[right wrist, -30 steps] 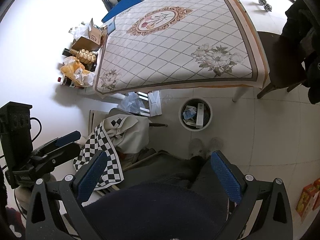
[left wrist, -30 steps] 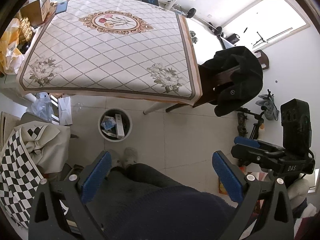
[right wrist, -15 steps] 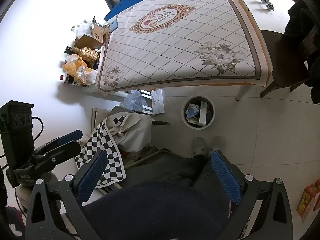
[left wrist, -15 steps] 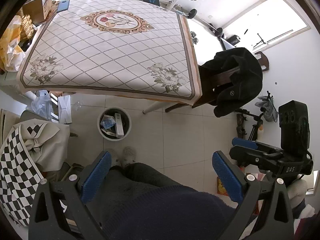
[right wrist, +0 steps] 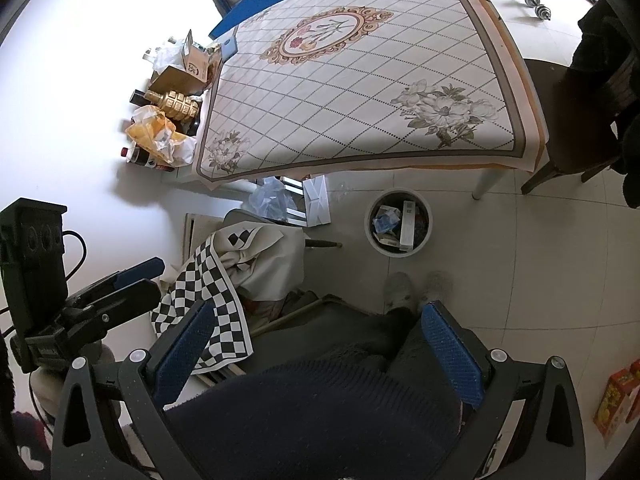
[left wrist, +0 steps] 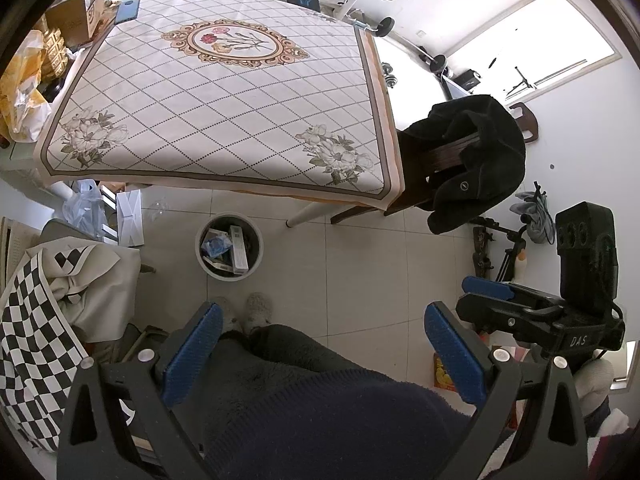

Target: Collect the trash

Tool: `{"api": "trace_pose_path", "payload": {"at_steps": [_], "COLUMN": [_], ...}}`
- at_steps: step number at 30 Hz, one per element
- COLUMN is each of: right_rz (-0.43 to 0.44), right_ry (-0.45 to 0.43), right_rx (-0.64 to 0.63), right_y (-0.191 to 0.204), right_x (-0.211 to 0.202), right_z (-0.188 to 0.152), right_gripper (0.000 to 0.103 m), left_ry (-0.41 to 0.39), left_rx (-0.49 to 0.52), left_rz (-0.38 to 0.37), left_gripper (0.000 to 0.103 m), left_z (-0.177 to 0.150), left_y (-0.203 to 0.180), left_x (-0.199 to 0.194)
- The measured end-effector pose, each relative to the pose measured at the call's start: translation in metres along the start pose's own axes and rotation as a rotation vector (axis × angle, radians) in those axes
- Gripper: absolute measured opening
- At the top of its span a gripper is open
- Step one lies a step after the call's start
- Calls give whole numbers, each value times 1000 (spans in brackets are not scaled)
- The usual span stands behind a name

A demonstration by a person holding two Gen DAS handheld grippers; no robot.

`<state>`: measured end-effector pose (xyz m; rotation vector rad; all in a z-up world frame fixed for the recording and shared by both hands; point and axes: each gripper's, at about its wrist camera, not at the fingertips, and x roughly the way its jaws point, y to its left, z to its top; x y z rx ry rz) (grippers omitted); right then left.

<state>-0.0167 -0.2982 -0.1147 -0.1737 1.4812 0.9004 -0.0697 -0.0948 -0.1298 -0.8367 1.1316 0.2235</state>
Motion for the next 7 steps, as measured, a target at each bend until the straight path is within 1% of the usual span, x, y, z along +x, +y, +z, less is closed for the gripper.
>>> {"api": "trace_pose_path", "payload": {"at_steps": [7], "right_rz": [1], "right_ry": [0], "right_rx": [0], "right_y": [-1], "right_x": [-1], "right_z": [2], "right_gripper": [103], "left_ry": [-13], "left_rx": [-9], "left_rz": [-9], "left_gripper": [103], "left_z": [-1], "left_y": [5], "left_x": [-5]}}
